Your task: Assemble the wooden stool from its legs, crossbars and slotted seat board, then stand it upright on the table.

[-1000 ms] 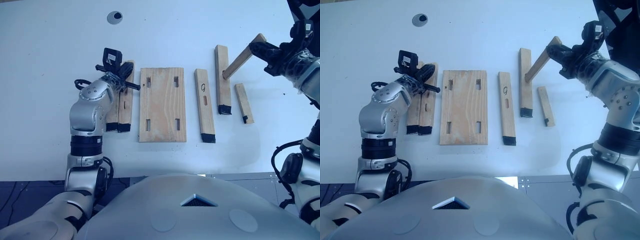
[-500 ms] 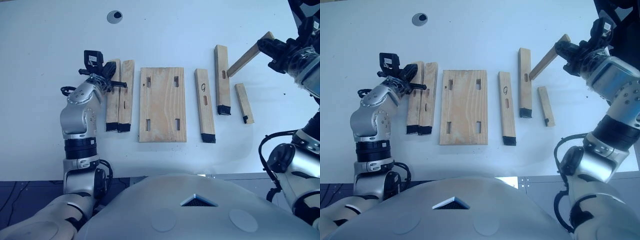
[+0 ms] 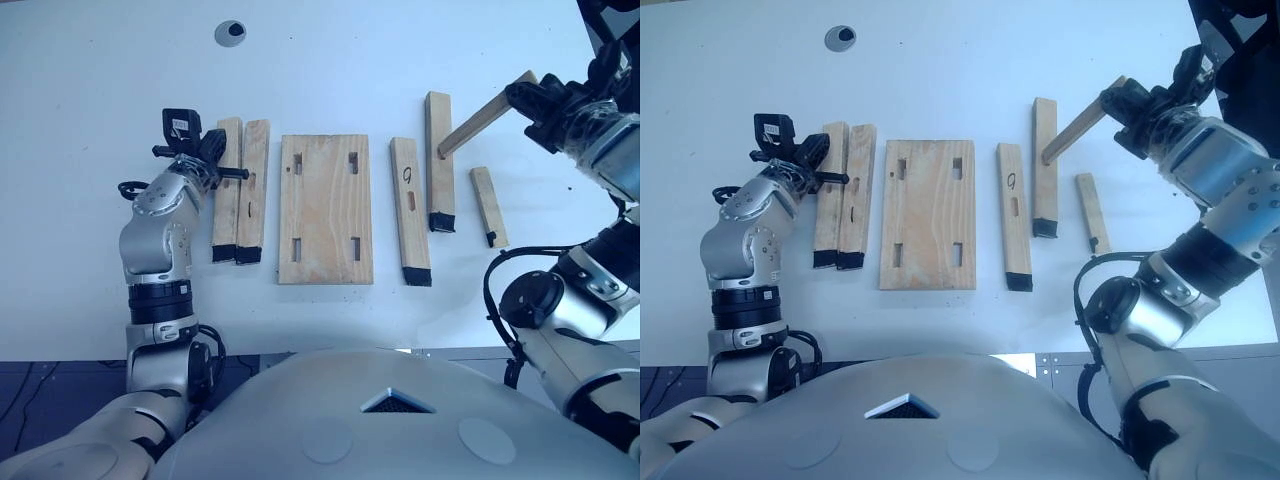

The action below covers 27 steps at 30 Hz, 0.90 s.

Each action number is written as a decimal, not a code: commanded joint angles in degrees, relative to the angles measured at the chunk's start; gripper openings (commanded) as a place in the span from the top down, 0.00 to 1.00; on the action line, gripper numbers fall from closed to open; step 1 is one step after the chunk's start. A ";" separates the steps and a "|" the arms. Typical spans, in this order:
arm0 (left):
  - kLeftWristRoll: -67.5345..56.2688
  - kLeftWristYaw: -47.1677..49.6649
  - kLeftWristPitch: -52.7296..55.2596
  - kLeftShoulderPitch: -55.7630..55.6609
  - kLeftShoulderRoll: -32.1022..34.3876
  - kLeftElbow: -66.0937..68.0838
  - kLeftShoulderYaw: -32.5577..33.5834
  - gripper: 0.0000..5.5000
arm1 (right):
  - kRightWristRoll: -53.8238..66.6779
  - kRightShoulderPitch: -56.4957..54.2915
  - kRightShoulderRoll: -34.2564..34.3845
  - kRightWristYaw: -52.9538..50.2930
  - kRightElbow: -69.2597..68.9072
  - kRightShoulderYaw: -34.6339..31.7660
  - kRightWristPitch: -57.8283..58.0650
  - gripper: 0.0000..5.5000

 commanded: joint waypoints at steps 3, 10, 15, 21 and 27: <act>0.86 0.33 -0.61 -0.26 0.09 0.49 -0.47 1.00 | -3.08 1.94 -0.29 0.15 -0.92 2.03 -1.97 0.93; 1.35 0.39 -0.72 -0.47 -0.71 0.45 -1.43 1.00 | -7.04 8.61 0.68 0.76 -4.42 10.71 -10.83 0.93; 1.53 0.15 -0.61 -0.67 -0.75 0.65 -1.74 1.00 | -10.68 15.41 0.10 2.30 -7.79 20.64 -18.55 0.93; 1.61 0.17 -0.65 -0.46 -0.66 0.62 -1.98 1.00 | -14.19 21.53 -4.53 6.44 -8.87 28.82 -23.49 0.93; 1.73 0.54 -0.85 -0.20 -0.89 0.76 -1.89 1.00 | -16.13 25.73 -11.20 12.56 -10.24 35.26 -27.34 0.93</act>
